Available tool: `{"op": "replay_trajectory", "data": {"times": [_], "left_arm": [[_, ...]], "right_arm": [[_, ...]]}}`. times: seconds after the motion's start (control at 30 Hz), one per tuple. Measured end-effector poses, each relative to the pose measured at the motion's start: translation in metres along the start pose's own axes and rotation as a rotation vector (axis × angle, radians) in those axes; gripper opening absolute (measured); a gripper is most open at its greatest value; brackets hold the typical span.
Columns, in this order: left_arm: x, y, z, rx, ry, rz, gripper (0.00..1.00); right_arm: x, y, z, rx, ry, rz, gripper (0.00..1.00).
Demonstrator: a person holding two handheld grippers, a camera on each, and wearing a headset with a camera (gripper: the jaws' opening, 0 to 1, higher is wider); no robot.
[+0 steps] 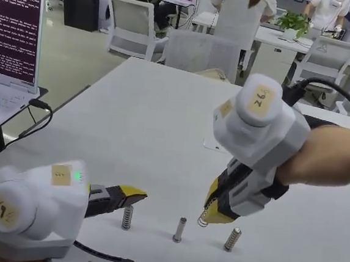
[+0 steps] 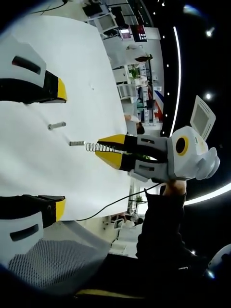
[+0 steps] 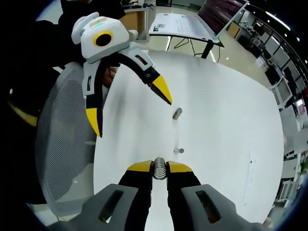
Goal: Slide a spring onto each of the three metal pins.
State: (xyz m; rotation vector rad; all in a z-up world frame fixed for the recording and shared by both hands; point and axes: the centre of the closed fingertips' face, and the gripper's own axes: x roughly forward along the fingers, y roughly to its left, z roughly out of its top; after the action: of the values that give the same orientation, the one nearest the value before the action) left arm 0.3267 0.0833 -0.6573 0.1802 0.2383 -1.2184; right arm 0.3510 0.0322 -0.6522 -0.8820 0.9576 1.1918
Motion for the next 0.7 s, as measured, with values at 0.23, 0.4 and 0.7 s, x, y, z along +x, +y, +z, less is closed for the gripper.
{"op": "replay_trajectory", "data": {"times": [0.23,0.4,0.7], "left_arm": [[-0.010,0.009,-0.016,-0.009,0.020,0.044,0.75],[-0.018,0.014,-0.032,-0.017,0.044,0.076,0.75],[-0.033,0.023,-0.050,-0.061,0.058,0.132,0.75]], "right_arm": [[0.007,-0.011,-0.002,0.013,-0.001,-0.017,0.08],[0.012,-0.017,-0.002,0.017,-0.002,-0.024,0.08],[0.021,-0.028,0.001,0.031,-0.012,-0.025,0.08]]}}
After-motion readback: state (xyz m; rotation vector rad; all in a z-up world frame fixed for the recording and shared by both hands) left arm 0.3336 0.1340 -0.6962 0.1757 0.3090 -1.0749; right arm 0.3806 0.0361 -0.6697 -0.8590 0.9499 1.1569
